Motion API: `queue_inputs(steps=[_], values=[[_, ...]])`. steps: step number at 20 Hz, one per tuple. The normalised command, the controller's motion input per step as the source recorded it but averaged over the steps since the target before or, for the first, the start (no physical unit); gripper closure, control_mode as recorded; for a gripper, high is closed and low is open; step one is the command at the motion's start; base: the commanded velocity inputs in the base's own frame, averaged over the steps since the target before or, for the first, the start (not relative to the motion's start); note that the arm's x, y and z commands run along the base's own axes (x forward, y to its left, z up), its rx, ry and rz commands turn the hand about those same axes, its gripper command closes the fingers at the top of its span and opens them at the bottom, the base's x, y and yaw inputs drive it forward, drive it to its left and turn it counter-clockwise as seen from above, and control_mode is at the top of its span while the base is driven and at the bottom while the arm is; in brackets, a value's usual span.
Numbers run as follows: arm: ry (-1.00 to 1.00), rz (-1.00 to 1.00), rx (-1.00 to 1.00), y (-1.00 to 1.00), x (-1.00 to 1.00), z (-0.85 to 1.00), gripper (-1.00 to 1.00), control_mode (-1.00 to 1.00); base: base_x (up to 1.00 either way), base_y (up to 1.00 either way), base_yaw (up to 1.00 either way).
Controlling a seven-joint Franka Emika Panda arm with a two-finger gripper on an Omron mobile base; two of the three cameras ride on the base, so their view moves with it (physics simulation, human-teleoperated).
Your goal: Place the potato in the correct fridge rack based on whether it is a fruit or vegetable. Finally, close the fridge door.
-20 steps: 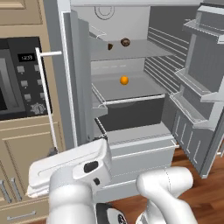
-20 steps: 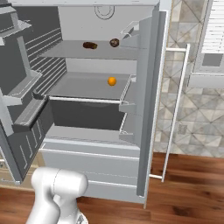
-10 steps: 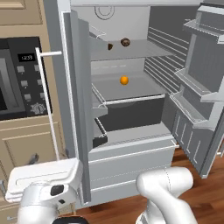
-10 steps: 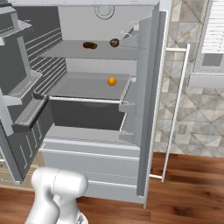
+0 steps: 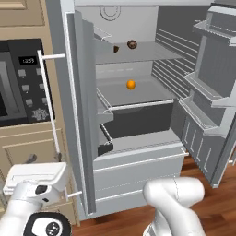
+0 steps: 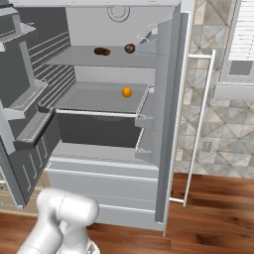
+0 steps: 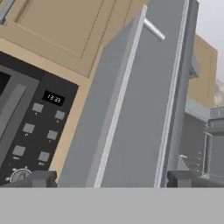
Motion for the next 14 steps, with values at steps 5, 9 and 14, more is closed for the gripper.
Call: queue_inputs(steps=[5, 9, 14], values=[[-0.03, -0.15, 0.00, 0.29, 0.51, -0.23, -1.00, -1.00, 0.00, 0.00, 0.00], [-0.05, -0.17, 0.00, 0.29, 0.56, -0.26, -1.00, -1.00, 0.00, 0.00, 0.00], [-0.05, -0.14, 0.00, 0.21, 0.49, -0.20, -1.00, -1.00, 0.00, 0.00, 0.00]])
